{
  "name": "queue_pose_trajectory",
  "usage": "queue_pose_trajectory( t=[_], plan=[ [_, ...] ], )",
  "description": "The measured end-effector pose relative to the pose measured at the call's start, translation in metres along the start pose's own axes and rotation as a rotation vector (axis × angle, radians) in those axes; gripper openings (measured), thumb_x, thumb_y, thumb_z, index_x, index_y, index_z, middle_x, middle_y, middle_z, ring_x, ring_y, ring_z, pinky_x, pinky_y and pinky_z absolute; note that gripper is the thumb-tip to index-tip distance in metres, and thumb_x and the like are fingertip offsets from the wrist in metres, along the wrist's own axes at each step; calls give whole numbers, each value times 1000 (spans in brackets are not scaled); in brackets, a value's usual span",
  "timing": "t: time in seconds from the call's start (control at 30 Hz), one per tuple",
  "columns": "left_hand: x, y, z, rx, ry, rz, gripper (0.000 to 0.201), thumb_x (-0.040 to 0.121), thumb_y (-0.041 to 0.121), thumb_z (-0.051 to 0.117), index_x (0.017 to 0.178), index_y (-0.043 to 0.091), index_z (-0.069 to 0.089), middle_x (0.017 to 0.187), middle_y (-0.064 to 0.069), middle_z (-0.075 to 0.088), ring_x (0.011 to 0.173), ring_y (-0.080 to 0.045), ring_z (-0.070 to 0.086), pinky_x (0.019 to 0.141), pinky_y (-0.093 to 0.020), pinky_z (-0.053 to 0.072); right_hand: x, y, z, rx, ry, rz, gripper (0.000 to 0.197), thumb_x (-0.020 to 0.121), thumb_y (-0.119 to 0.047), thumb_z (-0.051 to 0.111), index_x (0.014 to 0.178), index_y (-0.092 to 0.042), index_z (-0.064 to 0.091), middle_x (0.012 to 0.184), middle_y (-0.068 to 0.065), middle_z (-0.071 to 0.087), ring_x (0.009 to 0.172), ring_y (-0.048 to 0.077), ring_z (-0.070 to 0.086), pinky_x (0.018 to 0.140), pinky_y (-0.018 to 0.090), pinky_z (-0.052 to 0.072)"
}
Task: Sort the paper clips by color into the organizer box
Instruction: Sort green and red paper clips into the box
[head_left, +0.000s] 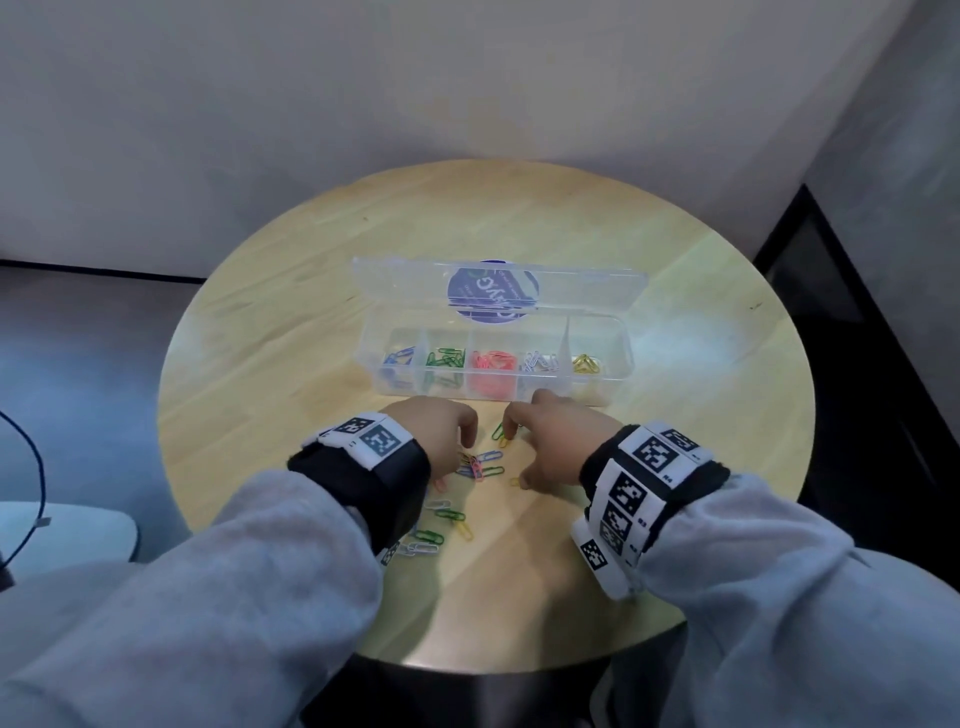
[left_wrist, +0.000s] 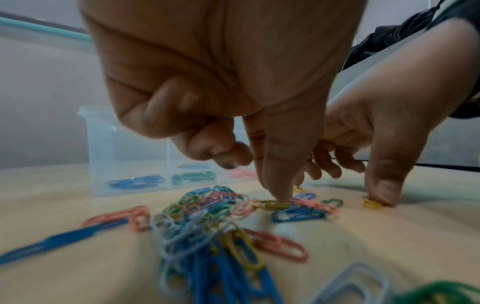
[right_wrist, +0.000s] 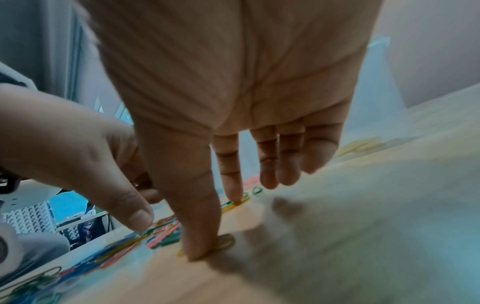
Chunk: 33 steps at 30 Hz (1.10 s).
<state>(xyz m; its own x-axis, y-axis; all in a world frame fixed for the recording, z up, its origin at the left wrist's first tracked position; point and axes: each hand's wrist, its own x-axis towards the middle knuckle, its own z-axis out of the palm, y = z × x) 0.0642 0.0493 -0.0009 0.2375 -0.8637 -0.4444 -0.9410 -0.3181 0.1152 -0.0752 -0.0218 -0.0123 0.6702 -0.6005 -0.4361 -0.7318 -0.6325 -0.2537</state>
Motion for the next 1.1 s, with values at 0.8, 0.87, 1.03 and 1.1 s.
queue_pose_trajectory(
  t=[0.8,0.87,1.03,1.1],
  plan=[
    [3,-23,-3,-368,-91,-32,21,72,16,74,68,27,57,66,12,61,58,-4,53,53,-14,42,-5,-11,-2,-181,-134,-12,25,88,-21,53,107,-9,64,106,7,66,96,24,62,71,30,47],
    [2,-25,-4,-410,-100,-44,21,72,18,76,74,30,59,71,9,62,59,-5,53,59,-17,42,-5,-12,-2,-174,-128,-30,23,87,-19,54,105,-10,64,106,7,66,93,24,60,70,29,45],
    [-1,-31,-11,-577,-158,-87,20,83,5,57,93,18,69,65,1,56,53,-8,48,51,-15,41,-3,-12,2,-153,-97,-56,17,84,-10,52,98,-12,60,103,7,64,85,24,57,54,24,38],
    [-3,-31,-15,-728,-184,-145,27,85,-1,44,84,15,65,59,1,51,46,-8,44,43,-14,36,-2,-12,3,-166,-103,-53,22,84,-7,51,105,-9,60,107,8,64,92,25,60,57,25,40]
  ],
)
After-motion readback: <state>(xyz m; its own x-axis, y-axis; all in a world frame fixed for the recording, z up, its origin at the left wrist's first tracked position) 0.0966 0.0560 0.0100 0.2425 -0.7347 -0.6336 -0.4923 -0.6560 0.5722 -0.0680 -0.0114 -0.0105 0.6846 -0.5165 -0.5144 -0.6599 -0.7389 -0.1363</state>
